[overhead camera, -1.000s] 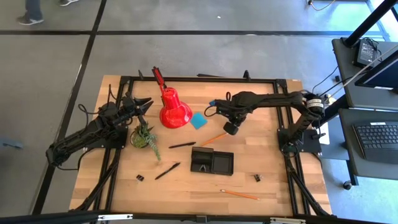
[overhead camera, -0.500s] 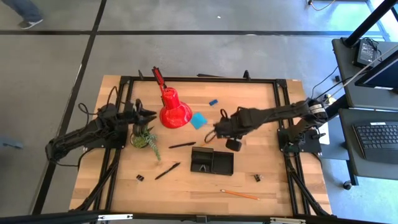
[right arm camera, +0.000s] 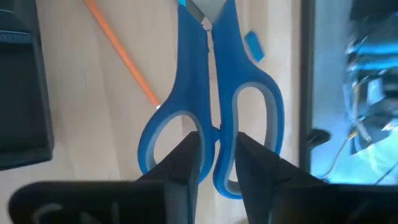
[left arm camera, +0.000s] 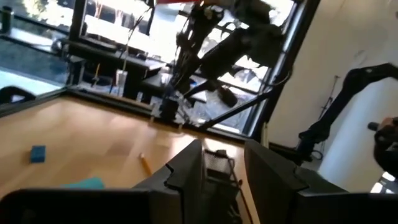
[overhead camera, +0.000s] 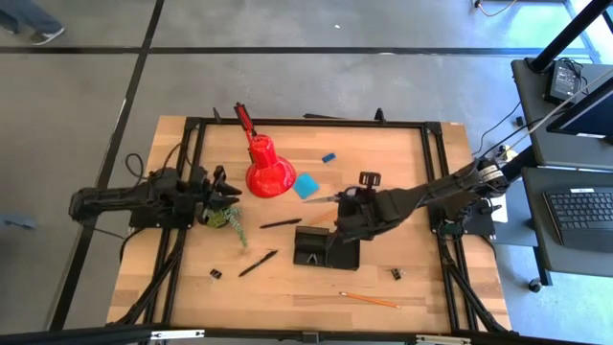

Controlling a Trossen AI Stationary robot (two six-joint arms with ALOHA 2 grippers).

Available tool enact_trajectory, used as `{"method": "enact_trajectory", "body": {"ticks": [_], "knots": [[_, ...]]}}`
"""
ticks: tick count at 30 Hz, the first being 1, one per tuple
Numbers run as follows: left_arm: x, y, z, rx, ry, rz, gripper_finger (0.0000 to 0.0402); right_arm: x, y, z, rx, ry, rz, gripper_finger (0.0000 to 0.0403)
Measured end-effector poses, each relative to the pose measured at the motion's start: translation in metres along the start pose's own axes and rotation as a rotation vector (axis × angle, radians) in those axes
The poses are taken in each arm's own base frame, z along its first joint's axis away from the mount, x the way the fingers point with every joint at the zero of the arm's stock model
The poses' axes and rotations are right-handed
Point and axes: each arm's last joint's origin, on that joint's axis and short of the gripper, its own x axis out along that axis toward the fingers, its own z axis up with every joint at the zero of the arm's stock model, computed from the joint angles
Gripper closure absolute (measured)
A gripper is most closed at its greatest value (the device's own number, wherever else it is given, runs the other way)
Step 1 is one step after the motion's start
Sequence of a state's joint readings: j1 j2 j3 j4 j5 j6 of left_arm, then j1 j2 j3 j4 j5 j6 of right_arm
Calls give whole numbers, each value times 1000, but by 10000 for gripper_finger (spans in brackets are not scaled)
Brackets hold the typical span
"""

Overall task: Pick and place office supplies into organizer
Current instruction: Put the blue scissors into the desk organizer

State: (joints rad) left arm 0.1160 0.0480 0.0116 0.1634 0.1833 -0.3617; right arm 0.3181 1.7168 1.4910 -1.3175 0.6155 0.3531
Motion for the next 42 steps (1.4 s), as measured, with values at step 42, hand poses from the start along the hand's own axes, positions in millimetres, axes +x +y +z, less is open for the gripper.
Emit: {"method": "enact_trajectory", "body": {"ticks": [42], "knots": [[123, -63, -26, -35, 461, 82, 288, -28, 43, 8, -420, -293, -8, 317]]}}
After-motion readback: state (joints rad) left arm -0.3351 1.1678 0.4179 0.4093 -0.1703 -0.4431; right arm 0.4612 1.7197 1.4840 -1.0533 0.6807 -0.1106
